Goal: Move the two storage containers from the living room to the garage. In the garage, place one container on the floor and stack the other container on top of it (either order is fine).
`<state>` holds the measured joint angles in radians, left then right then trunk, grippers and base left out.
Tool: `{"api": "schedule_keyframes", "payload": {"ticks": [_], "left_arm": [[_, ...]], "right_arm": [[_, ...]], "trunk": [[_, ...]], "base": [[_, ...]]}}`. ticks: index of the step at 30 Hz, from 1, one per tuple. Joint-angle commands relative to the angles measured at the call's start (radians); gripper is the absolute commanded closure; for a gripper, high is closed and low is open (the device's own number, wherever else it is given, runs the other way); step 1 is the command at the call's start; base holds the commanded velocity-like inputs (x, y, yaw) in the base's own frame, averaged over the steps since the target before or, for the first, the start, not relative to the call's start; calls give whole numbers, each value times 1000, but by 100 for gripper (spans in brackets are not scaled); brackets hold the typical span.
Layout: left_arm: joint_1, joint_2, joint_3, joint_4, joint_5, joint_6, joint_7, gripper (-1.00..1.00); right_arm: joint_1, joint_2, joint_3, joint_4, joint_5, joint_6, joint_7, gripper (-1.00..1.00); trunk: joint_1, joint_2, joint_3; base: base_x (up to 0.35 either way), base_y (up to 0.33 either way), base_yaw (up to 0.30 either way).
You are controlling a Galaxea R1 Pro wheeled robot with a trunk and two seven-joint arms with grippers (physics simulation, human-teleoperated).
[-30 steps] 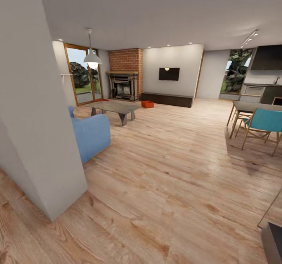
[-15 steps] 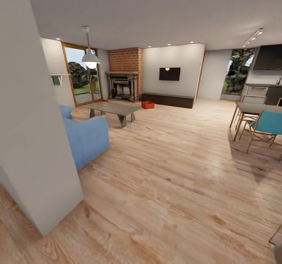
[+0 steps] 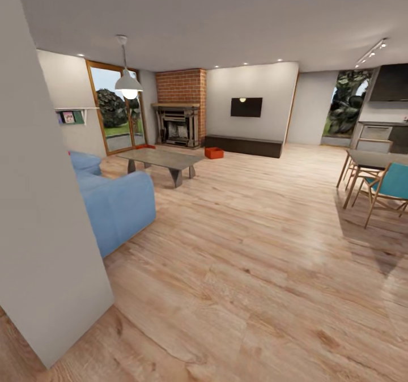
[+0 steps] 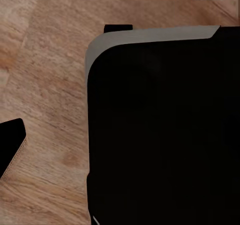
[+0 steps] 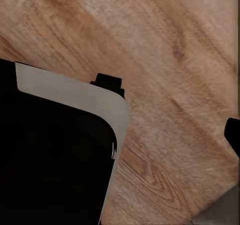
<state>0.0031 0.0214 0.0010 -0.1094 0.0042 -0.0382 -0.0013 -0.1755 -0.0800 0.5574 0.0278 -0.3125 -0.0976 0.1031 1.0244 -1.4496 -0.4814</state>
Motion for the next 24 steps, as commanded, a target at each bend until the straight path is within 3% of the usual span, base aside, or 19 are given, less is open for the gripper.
{"api": "schedule_keyframes", "payload": {"ticks": [1, 24], "left_arm": [[0, 0, -1, -1, 0, -2, 0, -100], [1, 0, -2, 0, 0, -2, 0, -100]], "right_arm": [[-1, 0, 7, 3, -11, -5, 6, -100], [-2, -1, 7, 3, -10, -7, 6, -100]], "trunk": [[1, 0, -1], [1, 0, -1]], "base": [[323, 0, 0], [323, 0, 0]]}}
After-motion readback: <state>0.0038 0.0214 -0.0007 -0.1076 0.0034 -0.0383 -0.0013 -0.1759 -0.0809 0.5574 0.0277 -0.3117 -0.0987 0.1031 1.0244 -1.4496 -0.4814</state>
